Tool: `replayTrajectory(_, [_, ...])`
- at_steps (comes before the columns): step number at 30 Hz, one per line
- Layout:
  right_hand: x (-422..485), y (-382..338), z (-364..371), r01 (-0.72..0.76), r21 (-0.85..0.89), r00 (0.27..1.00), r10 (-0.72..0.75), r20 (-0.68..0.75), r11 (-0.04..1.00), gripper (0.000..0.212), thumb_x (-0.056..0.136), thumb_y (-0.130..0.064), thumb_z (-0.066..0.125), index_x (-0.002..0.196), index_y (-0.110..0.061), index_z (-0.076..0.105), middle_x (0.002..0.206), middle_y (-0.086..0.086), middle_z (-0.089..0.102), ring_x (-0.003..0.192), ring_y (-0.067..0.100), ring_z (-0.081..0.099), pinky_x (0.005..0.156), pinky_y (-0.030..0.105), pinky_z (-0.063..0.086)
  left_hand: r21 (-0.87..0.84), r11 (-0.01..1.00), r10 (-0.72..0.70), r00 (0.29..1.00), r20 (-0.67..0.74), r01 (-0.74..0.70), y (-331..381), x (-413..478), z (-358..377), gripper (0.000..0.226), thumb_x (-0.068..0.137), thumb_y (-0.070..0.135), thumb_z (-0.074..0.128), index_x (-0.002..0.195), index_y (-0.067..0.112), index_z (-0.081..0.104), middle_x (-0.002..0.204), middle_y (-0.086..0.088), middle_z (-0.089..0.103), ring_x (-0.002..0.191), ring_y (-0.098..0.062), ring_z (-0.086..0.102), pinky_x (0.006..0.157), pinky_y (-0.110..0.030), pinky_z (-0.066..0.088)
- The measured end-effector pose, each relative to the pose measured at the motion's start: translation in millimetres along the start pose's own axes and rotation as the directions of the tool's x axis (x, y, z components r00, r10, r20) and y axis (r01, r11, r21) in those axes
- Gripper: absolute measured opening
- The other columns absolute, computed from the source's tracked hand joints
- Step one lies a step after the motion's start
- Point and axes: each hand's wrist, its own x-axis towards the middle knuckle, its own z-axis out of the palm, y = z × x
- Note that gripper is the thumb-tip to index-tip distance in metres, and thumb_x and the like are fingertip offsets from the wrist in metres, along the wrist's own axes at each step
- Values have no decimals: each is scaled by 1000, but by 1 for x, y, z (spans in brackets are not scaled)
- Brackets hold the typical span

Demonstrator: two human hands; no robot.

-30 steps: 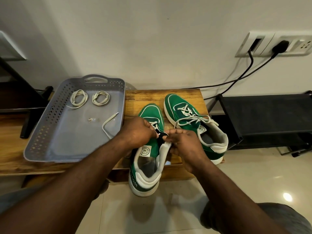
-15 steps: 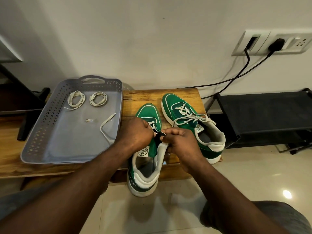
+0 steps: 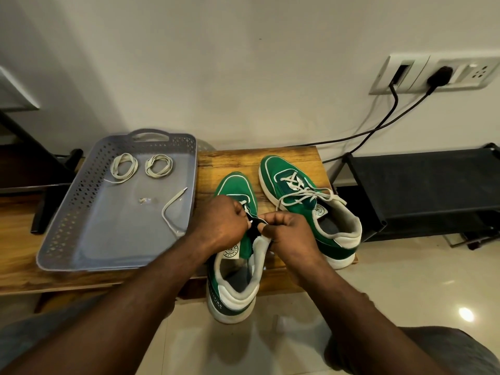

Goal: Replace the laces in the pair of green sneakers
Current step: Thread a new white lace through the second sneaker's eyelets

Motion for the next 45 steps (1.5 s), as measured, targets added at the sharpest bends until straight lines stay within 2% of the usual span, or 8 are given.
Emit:
replayTrajectory(4, [0,1,0,44,-51,999,-43,34,998,20,99,-8,65,94,-17,81,85,2,79,82,17,73,73,32,55,16,1000,-2,999,-53,3,0,-1,1,12,88,20,74,76,22,78,78,4,74,79,-12,67,72,-30,56])
replayTrajectory(8, [-2,3,0,126,-126,992,-122,37,984,17,99,-13,67,97,-22,82,89,-2,80,89,17,76,85,42,63,5,1000,-21,997,-76,21,1,-2,5,13,88,22,74,76,21,78,77,3,74,79,-14,68,76,-37,59])
replayTrajectory(13, [-6,2,1,199,-142,980,-196,31,970,30,97,-13,69,95,-40,80,96,-10,80,92,10,76,86,43,65,-78,995,-75,992,-101,68,-4,-3,12,16,89,26,73,75,19,75,74,0,72,77,-20,68,78,-44,60])
replayTrajectory(18, [0,2,3,156,-157,988,-155,20,975,18,97,-13,70,103,-24,82,91,-7,81,87,11,77,85,44,65,-216,966,-178,973,-147,144,-6,-2,13,18,92,25,71,77,17,74,78,-1,73,81,-23,69,77,-39,57])
replayTrajectory(24, [-3,3,3,102,-84,995,-102,4,991,15,98,-13,70,97,-21,82,87,-4,81,85,14,78,86,44,65,-160,980,-137,986,-94,121,-4,-1,10,16,90,23,73,76,16,74,78,-4,73,82,-25,69,78,-42,57])
replayTrajectory(32, [0,6,5,78,-82,997,-80,-16,994,14,97,-15,71,94,-21,82,84,-5,80,84,13,77,83,39,65,-137,985,-123,982,-143,103,-3,-2,13,12,91,22,72,81,19,77,82,0,74,82,-20,69,76,-37,57])
replayTrajectory(36, [-4,5,7,118,-93,992,-120,-23,989,16,97,-14,69,97,-22,83,85,-7,80,82,8,76,78,34,64,32,999,-12,967,-253,20,1,-9,15,7,89,21,73,88,24,79,88,3,74,83,-18,67,72,-30,52])
replayTrajectory(45, [-9,13,15,209,-112,974,-217,-61,971,22,91,-9,73,106,-21,83,90,-10,80,85,5,76,82,36,64,-101,994,-62,970,-237,39,-3,-6,15,10,89,22,75,81,25,80,80,9,75,80,-13,69,71,-27,53])
